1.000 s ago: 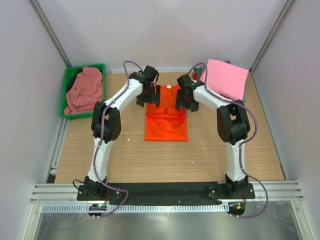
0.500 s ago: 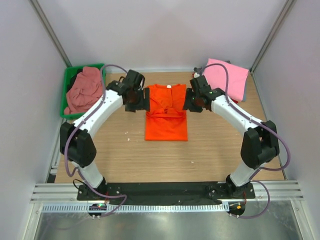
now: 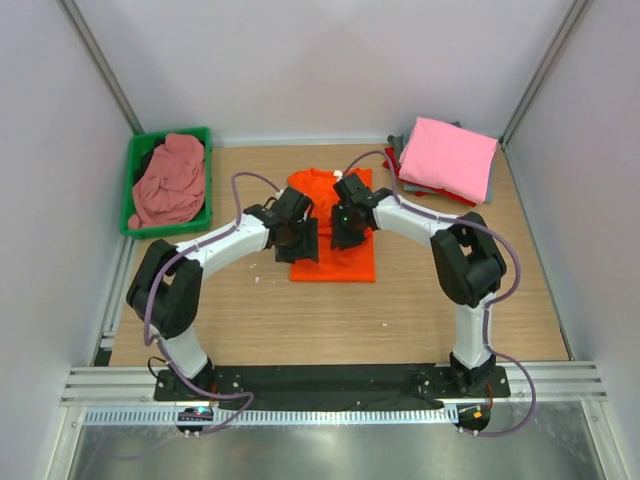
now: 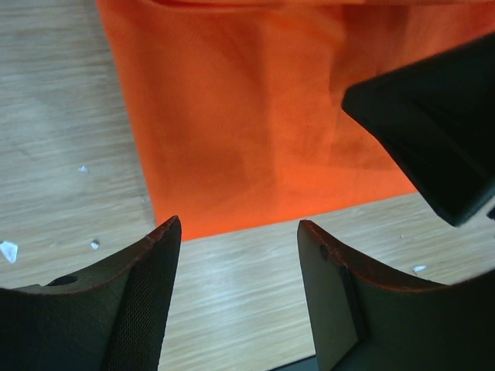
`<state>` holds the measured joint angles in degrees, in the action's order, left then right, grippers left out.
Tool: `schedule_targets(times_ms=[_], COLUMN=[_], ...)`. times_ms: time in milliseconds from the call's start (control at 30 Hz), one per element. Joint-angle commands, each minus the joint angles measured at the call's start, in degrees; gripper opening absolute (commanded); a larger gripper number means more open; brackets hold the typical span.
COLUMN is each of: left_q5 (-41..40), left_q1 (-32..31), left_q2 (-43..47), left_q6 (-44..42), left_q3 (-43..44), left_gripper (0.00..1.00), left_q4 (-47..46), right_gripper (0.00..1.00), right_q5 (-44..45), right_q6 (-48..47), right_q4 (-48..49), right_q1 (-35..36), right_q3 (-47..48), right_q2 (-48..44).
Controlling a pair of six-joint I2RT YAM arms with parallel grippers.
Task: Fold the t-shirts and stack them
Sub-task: Fold the tshirt
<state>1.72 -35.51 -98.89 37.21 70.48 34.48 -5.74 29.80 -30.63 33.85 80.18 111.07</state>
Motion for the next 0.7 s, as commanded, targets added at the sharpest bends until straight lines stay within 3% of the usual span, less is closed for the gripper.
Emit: schedule_targets(times_ms=[0, 333, 533, 633, 667], left_q5=[-0.49, -0.49, -1.28, -4.17, -4.44], left_q1=[-0.18, -0.79, -1.58, -2.11, -2.11], left_q2=[-0.95, 0.80, 3.43, 5.54, 5.99], left_q6=[1.46, 1.29, 1.20, 1.11, 1.02], left_q3=[-1.56, -4.73, -4.74, -4.91, -5.26], left_gripper=[0.63, 0.62, 0.62, 0.60, 0.58], left_q4=[-4.68, -5.30, -3.37, -2.49, -2.49], right_gripper=[0.34, 0.34, 0.35, 0.35, 0.35], right_q5=[0.02, 7.92, 13.38, 13.22, 12.43], right_q6=[-1.67, -6.86, -8.97, -8.10, -7.48], right_q4=[-0.56, -11.02, -19.10, -16.06, -13.86], right_q1=[-0.27, -2.11, -4.84, -4.84, -4.84], right_q3=[6.82, 26.67, 41.18, 34.29, 26.59], right_q2=[3.27, 16.45, 19.81, 13.94, 7.65])
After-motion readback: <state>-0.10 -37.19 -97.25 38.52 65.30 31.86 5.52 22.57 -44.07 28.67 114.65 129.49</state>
